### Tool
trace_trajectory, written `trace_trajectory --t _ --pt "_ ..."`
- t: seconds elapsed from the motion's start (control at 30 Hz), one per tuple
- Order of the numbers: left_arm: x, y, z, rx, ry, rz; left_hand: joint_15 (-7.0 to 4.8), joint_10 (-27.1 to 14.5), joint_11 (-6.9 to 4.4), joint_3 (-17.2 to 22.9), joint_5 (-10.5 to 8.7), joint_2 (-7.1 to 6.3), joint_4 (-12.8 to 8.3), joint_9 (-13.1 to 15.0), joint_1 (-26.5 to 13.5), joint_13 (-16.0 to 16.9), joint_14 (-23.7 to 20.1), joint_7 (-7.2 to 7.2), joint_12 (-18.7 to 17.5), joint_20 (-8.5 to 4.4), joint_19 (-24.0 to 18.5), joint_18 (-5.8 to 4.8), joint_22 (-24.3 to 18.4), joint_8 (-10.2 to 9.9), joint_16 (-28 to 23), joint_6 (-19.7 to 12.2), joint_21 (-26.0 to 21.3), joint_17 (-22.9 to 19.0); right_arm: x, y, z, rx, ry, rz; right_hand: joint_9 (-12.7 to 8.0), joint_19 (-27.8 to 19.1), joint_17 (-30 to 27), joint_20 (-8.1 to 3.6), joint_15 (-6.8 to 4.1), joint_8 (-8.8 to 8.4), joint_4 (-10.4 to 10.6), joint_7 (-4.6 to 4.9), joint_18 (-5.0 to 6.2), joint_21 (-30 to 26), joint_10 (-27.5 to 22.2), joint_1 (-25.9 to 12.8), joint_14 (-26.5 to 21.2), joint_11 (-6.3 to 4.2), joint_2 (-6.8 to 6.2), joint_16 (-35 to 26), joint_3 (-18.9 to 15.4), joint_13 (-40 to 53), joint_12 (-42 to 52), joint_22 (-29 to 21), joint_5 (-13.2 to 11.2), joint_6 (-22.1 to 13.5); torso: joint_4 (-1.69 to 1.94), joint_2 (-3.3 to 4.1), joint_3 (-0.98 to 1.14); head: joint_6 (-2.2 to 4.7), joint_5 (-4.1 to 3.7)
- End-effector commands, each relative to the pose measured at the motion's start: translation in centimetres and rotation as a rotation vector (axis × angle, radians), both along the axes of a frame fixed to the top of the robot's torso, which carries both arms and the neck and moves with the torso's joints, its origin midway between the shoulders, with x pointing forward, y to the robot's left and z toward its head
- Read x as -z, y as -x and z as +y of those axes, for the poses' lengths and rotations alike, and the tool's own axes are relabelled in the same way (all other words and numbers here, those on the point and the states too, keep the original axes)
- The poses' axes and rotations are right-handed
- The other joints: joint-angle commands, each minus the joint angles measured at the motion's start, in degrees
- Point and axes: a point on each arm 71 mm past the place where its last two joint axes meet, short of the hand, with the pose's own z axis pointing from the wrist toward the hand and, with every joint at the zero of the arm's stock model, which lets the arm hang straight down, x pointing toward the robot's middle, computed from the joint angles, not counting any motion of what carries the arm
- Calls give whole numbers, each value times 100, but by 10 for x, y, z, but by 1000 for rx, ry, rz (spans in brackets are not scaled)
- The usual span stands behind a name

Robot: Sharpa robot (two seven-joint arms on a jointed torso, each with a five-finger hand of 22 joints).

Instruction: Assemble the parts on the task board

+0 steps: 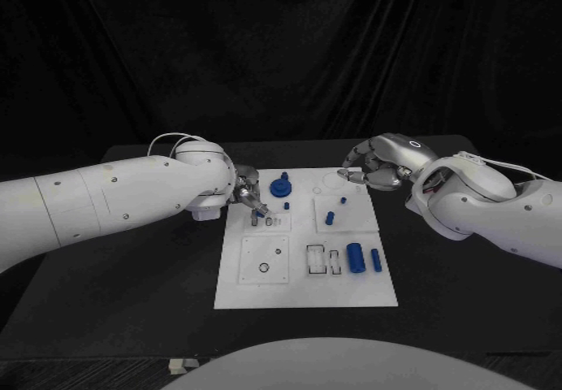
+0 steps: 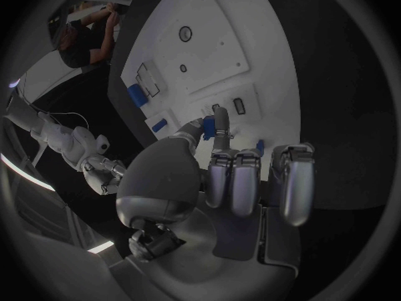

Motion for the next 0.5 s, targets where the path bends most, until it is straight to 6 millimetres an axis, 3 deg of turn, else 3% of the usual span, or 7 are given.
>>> trace_trajectory --t 0.03,0.5 --pt "-2 -1 2 -78 61 19 -44 587 -49 45 28 -23 13 17 -83 1509 616 0 -3 -46 86 59 990 -28 15 64 12 1506 3 -1 -1 17 9 15 -10 137 416 7 48 35 2 16 58 -33 426 53 384 49 12 -35 40 1218 -34 1133 35 43 3 -2 2 1 14" --pt "1 -7 1 -104 64 2 -49 587 -48 178 -187 -62 109 78 -288 1509 616 7 -3 -57 89 60 993 -79 15 80 2 1506 6 -1 -2 18 13 22 -11 135 407 8 47 41 1 14 58 -37 422 83 382 49 16 -40 50 1212 -39 1132 43 57 -1 7 -3 1 22"
